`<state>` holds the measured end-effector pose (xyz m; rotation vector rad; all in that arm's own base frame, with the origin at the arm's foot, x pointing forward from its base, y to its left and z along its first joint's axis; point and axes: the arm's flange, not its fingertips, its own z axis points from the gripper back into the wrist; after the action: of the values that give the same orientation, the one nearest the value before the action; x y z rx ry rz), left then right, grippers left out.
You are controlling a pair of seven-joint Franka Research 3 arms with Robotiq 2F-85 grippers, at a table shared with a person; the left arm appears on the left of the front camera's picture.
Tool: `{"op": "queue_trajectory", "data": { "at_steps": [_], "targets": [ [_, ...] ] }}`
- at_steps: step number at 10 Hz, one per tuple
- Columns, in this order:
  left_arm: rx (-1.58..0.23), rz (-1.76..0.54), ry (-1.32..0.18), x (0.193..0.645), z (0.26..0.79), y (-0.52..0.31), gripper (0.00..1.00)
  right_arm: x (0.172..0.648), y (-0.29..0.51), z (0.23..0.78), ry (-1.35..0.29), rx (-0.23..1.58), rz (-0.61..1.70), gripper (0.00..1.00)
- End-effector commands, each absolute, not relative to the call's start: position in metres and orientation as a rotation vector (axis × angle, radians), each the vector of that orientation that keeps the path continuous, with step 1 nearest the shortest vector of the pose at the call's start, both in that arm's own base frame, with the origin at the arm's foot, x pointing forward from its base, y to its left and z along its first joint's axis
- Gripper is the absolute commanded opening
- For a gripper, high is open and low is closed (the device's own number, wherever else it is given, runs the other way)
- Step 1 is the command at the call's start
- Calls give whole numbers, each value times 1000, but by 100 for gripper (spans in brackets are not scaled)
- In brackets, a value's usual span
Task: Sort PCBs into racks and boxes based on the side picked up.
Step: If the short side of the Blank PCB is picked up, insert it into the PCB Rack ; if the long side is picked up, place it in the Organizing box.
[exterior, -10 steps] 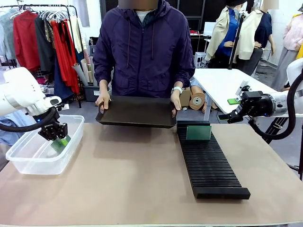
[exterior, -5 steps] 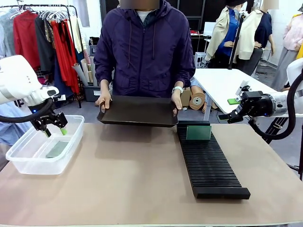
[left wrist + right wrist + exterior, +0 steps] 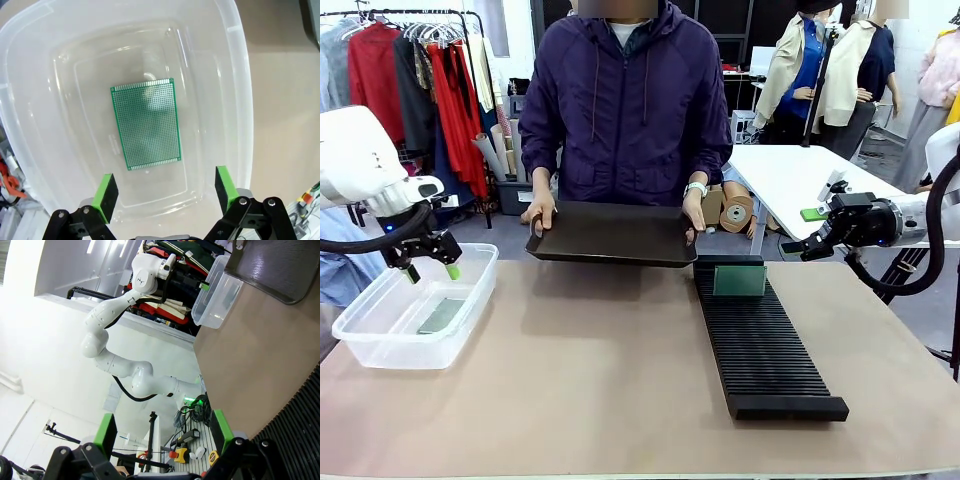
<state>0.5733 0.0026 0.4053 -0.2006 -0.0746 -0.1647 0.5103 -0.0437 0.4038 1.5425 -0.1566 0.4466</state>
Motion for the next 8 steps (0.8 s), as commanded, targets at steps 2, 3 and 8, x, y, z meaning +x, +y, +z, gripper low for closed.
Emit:
{"op": "queue_trajectory", "data": {
  "at_steps": [2, 3, 8],
  "targets": [
    [-166, -148, -65, 565, 411, 2, 100, 511, -44, 405, -173, 1532, 462, 100],
    [-171, -146, -67, 565, 411, 2, 100, 511, -44, 405, -173, 1532, 462, 100],
    [-257, -166, -110, 563, 418, 3, 100, 511, -44, 405, -173, 1532, 462, 100]
  ]
}}
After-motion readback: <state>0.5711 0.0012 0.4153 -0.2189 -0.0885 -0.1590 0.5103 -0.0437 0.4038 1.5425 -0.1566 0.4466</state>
